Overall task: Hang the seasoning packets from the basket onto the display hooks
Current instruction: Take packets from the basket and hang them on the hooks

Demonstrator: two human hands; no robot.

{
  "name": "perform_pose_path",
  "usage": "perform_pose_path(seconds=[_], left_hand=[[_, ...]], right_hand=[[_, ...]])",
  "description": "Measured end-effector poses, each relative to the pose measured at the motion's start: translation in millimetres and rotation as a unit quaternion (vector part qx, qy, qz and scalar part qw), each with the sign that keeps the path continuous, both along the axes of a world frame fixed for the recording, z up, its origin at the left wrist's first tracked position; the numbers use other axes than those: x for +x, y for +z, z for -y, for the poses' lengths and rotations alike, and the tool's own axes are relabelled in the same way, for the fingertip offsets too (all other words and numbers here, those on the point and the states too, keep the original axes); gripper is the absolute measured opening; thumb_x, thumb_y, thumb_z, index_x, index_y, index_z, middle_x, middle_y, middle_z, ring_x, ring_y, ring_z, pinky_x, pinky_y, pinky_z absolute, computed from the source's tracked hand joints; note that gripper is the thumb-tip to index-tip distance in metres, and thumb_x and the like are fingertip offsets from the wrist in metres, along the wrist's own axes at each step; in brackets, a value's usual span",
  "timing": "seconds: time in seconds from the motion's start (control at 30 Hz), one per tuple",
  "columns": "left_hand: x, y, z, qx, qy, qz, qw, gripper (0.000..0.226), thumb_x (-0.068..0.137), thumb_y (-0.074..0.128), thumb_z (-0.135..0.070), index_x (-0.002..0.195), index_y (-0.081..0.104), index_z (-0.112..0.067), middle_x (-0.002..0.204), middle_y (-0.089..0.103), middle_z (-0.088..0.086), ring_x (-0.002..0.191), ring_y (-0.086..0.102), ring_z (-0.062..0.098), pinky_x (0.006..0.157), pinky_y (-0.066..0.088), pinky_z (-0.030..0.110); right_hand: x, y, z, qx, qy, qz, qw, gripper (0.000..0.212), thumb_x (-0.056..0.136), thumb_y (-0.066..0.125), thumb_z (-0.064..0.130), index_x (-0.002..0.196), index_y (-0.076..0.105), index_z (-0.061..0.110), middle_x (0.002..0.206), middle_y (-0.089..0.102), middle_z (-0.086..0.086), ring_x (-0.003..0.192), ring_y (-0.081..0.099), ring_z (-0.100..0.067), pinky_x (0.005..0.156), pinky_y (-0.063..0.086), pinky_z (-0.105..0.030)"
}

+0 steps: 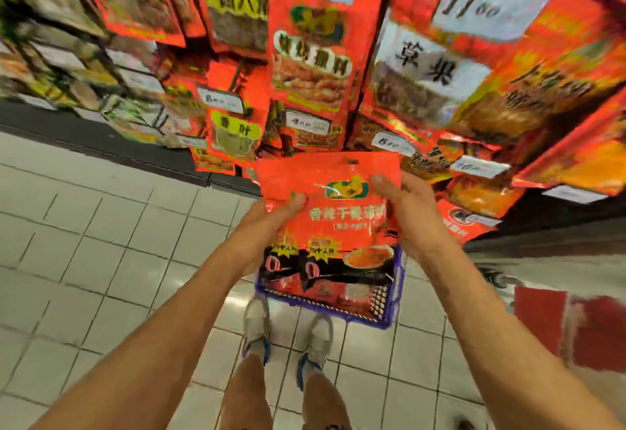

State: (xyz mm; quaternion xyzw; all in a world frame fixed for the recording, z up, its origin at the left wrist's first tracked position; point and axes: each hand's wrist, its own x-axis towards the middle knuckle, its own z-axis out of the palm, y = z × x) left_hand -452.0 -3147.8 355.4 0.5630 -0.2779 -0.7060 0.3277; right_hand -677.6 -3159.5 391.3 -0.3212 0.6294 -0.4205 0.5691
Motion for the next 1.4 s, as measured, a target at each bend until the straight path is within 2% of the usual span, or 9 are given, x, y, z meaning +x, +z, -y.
perform_pose_path(seconds=[0.1,0.2,0.37,0.57,0.67,0.83,1.07,1.27,1.4], left_hand=[[11.7,83.0,15.7,-0.086,-0.004,0.007,0.996,0.047,0.083,0.073,-0.045,0.123,0.065,-0.021,0.113,0.077,0.004,0.104,0.074,0.023,0.087,0.061,0.041],[28.2,164.1,30.9,-0.173,-0.006,0.027,0.985,0.033,0.083,0.076,-0.033,0.115,0.070,-0.023,0.113,0.077,0.004,0.105,0.073,0.026,0.095,0.057,0.051],[55.8,284.3,54.8,-0.305,0.028,0.046,0.951,0.029,0.073,0.078,-0.025,0.102,0.076,-0.028,0.104,0.078,-0.001,0.097,0.074,0.021,0.090,0.059,0.048],[85.7,384.1,84.7,-0.384,0.102,0.029,0.917,0.013,0.079,0.080,-0.029,0.091,0.081,-0.031,0.099,0.079,0.000,0.095,0.073,0.024,0.094,0.056,0.054],[106.4,412.8,100.3,-0.405,0.117,0.010,0.907,0.011,0.085,0.077,-0.031,0.095,0.080,-0.026,0.097,0.079,0.003,0.089,0.075,0.024,0.086,0.059,0.058],[147.5,449.8,128.7,-0.455,0.119,-0.032,0.882,0.012,0.083,0.075,-0.010,0.087,0.079,-0.020,0.081,0.079,-0.001,0.069,0.075,0.014,0.057,0.060,0.033],[206.1,475.9,181.6,-0.492,0.071,-0.041,0.867,0.037,0.066,0.074,-0.011,0.103,0.070,-0.011,0.079,0.078,0.002,0.067,0.073,0.017,0.061,0.060,0.033],[233.9,481.5,215.6,-0.500,0.040,-0.057,0.863,0.052,0.055,0.085,-0.032,0.103,0.070,-0.016,0.091,0.079,0.008,0.076,0.076,0.022,0.062,0.059,0.035],[239.3,488.7,228.3,-0.497,0.030,-0.063,0.865,0.057,0.056,0.089,-0.041,0.105,0.072,-0.018,0.097,0.079,0.010,0.081,0.077,0.025,0.064,0.060,0.034]], right_hand=[[-2.4,83.8,4.5,-0.054,-0.012,0.015,0.998,0.026,0.096,0.062,0.010,0.076,0.077,0.017,0.074,0.073,-0.008,0.063,0.066,-0.026,0.061,0.053,-0.041],[-4.4,166.1,10.1,-0.156,-0.015,-0.046,0.987,0.021,0.086,0.067,0.025,0.068,0.076,0.028,0.060,0.069,0.007,0.048,0.062,-0.012,0.043,0.050,-0.026],[-1.9,286.4,24.4,-0.288,-0.025,-0.115,0.951,0.013,0.076,0.065,0.050,0.078,0.077,0.044,0.069,0.073,0.019,0.060,0.062,0.003,0.058,0.054,-0.024],[25.6,368.4,46.8,-0.393,-0.066,-0.144,0.906,0.018,0.088,0.061,0.033,0.075,0.068,0.022,0.065,0.070,0.024,0.056,0.060,0.009,0.054,0.049,-0.015],[44.8,401.5,59.7,-0.419,-0.065,-0.152,0.893,0.017,0.087,0.061,0.033,0.074,0.072,0.028,0.067,0.072,0.021,0.058,0.060,0.006,0.055,0.049,-0.017],[78.4,448.0,93.4,-0.429,-0.091,-0.105,0.893,0.009,0.083,0.068,0.035,0.080,0.076,0.036,0.072,0.075,0.008,0.062,0.067,-0.011,0.061,0.059,-0.038],[137.3,483.9,147.9,-0.417,-0.130,-0.089,0.895,0.017,0.091,0.069,0.015,0.074,0.071,0.017,0.077,0.076,-0.003,0.069,0.070,-0.023,0.068,0.058,-0.045],[194.5,505.6,182.6,-0.433,-0.172,-0.193,0.864,0.025,0.088,0.069,0.027,0.066,0.063,0.018,0.068,0.069,0.002,0.064,0.064,-0.020,0.065,0.051,-0.040],[212.7,516.9,196.1,-0.423,-0.197,-0.233,0.853,0.022,0.088,0.066,0.033,0.078,0.069,0.014,0.082,0.074,-0.005,0.083,0.071,-0.032,0.078,0.058,-0.051]])
